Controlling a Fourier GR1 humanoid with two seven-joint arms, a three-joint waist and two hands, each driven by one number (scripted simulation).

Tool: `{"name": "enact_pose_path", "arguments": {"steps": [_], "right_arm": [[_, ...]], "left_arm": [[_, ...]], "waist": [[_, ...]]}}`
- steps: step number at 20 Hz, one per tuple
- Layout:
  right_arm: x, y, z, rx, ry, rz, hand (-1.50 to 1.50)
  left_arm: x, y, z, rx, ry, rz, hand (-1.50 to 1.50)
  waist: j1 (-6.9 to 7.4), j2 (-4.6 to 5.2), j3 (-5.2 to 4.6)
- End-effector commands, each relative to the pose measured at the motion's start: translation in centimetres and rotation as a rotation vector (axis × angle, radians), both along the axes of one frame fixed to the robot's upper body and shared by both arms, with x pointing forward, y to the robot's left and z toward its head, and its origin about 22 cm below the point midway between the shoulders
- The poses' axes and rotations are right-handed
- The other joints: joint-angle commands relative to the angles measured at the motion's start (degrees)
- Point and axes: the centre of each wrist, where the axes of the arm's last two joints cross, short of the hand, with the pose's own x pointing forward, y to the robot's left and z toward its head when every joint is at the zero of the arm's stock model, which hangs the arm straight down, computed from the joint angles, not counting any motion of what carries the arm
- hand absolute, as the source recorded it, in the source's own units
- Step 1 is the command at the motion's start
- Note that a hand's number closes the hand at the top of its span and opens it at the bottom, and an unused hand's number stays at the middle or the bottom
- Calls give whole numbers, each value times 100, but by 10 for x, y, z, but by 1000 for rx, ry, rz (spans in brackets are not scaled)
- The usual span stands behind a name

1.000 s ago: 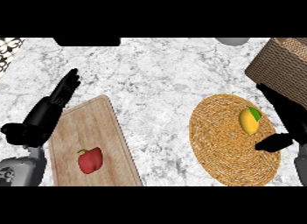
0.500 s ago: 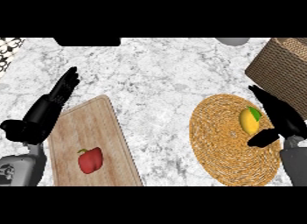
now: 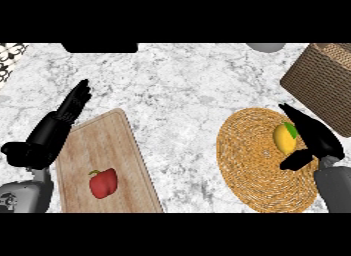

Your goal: Pick the lemon from the placemat and place it in the basket

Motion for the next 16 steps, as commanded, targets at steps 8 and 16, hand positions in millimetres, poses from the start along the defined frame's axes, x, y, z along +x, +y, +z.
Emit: {"name": "enact_pose_path", "arguments": {"steps": [8,16], "right_arm": [[-2,28,-23,-40,64,85,150],[-11,11,-27,-178,-35,193,150]], "left_arm": [[5,5,7,1,-4,-12,0],[8,-2,-6,-8,-7,-8,0]], "waist": [[-5,3,5],[-27,5,5]]}}
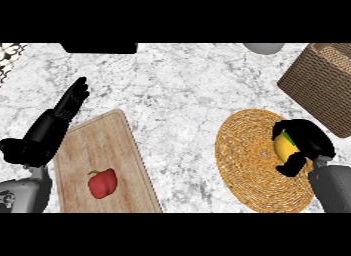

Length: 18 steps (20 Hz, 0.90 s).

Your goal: Pick the lemon from the placemat and place it in the basket

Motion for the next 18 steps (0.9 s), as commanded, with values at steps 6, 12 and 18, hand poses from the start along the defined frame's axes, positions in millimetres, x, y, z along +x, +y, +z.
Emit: {"name": "enact_pose_path", "arguments": {"steps": [6,12,18], "right_arm": [[58,88,29,20,-77,-436,150],[97,146,56,116,-184,-627,150],[110,154,112,457,-486,-656,150]], "left_arm": [[-1,-13,-8,-5,-8,-34,0],[-1,-10,3,2,-12,-56,0],[9,-8,8,-4,-12,-38,0]], "waist": [[236,120,86],[304,126,101],[216,115,105]]}}
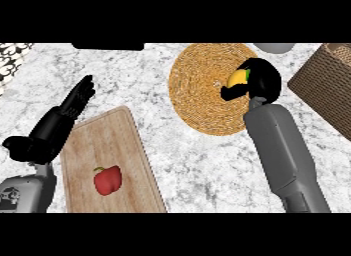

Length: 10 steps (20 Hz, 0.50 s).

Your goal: Pick the lemon from the placemat and place it in the basket

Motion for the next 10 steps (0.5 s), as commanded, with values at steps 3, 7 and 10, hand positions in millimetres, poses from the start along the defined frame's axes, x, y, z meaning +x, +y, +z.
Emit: {"name": "enact_pose_path", "arguments": {"steps": [3,7,10], "right_arm": [[6,28,71,141,-391,-48,150],[-5,41,88,144,-466,-92,150],[-2,44,127,158,-487,-130,150]], "left_arm": [[-9,-4,-8,3,8,-6,0],[-15,4,1,2,2,26,0],[-10,25,-6,2,-2,19,0]], "waist": [[-77,-64,-2],[-177,-84,-4],[-198,-62,-7]]}}
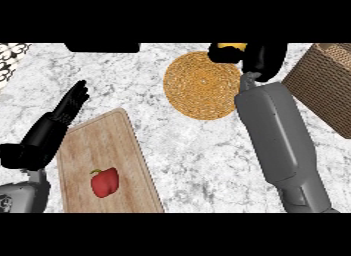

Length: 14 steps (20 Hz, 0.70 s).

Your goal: Pick the lemon from the placemat and place it in the basket

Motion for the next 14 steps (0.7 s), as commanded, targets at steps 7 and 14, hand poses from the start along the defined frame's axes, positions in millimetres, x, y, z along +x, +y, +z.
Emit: {"name": "enact_pose_path", "arguments": {"steps": [7,14], "right_arm": [[-5,-16,63,-76,-17,-177,150],[39,-65,69,-58,-44,-297,150]], "left_arm": [[9,-5,-6,-12,-1,25,0],[13,-9,-2,0,-5,-14,0]], "waist": [[-87,5,-2],[49,58,0]]}}
